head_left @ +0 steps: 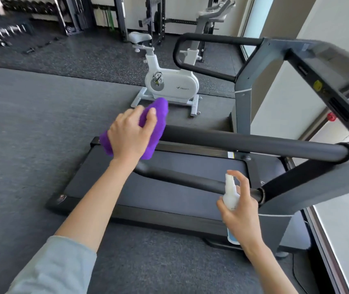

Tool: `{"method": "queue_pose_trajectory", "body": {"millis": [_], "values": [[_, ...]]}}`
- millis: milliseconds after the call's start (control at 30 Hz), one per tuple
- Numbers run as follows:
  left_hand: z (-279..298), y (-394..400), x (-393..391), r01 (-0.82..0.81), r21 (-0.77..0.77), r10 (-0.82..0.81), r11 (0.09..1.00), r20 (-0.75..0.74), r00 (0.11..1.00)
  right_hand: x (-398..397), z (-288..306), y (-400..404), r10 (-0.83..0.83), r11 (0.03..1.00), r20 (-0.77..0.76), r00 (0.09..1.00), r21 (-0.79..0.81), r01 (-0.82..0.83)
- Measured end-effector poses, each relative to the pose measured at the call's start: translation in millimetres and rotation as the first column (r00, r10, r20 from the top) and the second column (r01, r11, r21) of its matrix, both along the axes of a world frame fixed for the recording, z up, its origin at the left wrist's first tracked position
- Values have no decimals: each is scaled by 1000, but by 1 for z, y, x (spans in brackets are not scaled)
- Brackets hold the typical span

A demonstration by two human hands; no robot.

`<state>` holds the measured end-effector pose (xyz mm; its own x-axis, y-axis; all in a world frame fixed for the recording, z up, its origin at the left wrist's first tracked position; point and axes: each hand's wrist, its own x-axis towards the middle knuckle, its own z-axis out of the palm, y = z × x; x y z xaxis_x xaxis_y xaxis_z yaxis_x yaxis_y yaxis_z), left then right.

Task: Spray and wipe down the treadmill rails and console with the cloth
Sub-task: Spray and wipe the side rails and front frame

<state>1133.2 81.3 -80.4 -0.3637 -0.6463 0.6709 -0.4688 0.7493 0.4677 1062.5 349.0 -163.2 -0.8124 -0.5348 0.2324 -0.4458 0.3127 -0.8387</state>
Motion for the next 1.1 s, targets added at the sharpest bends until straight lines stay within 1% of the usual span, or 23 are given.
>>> {"method": "queue_pose_trajectory", "body": {"millis": [67, 133, 200, 267, 367, 433, 467, 500, 533, 567, 600, 667, 700, 800, 867, 933, 1000, 1067, 1100], "values": [[-18, -5, 8, -21, 197, 55, 980, -168, 984, 3, 0, -3, 2, 1000, -7, 1000, 18, -2], [-38, -6, 13, -30, 340, 140, 940, -304, 942, 5, -2, -6, 3, 1000, -8, 1000, 29, -3], [-57, -5, 14, -34, 511, 269, 859, -394, 879, 6, -4, -6, -7, 999, -8, 1000, 46, 7], [-77, -4, 14, -1, 665, 398, 747, -447, 801, 5, -6, -3, -25, 998, -3, 1000, 57, 25], [-104, -9, 11, 95, 797, 525, 597, -478, 704, 6, -10, 4, -52, 996, -1, 999, 74, 52], [-126, -8, 8, 181, 868, 609, 462, -459, 647, 8, -13, 11, -69, 993, -9, 998, 97, 70], [-138, -4, 6, 212, 902, 640, 377, -419, 644, 9, -14, 13, -80, 991, -9, 997, 108, 80], [-149, 3, 4, 213, 931, 654, 297, -361, 665, 9, -15, 16, -90, 989, -5, 996, 117, 90], [-158, 13, 3, 190, 951, 646, 242, -304, 700, 10, -16, 18, -97, 988, -3, 995, 122, 97], [-165, 24, 3, 160, 963, 629, 216, -262, 732, 9, -16, 21, -100, 988, -2, 995, 122, 99], [-169, 33, 4, 137, 968, 622, 210, -241, 745, 9, -15, 24, -101, 987, -2, 995, 125, 100], [-169, 43, 7, 119, 965, 657, 233, -246, 713, 5, -14, 30, -105, 986, -7, 994, 127, 105], [-166, 45, 11, 88, 959, 678, 269, -254, 689, 3, -13, 33, -110, 986, -12, 994, 123, 111], [-151, 47, 30, 4, 903, 677, 429, -325, 661, -2, -10, 40, -115, 987, -15, 993, 115, 116], [-140, 52, 40, 28, 842, 625, 539, -422, 657, -5, -11, 41, -103, 986, -7, 995, 131, 103], [-129, 58, 41, 39, 769, 546, 638, -488, 681, -5, -13, 40, -80, 987, 8, 997, 144, 78], [-122, 64, 33, 3, 674, 465, 738, -513, 722, -4, -15, 39, -52, 988, 19, 998, 150, 49], [-116, 71, 14, -48, 548, 360, 835, -479, 800, -5, -14, 39, -30, 989, 34, 999, 148, 25], [-115, 72, 2, -70, 464, 292, 883, -426, 856, -6, -14, 39, -25, 989, 41, 999, 145, 19]]}}
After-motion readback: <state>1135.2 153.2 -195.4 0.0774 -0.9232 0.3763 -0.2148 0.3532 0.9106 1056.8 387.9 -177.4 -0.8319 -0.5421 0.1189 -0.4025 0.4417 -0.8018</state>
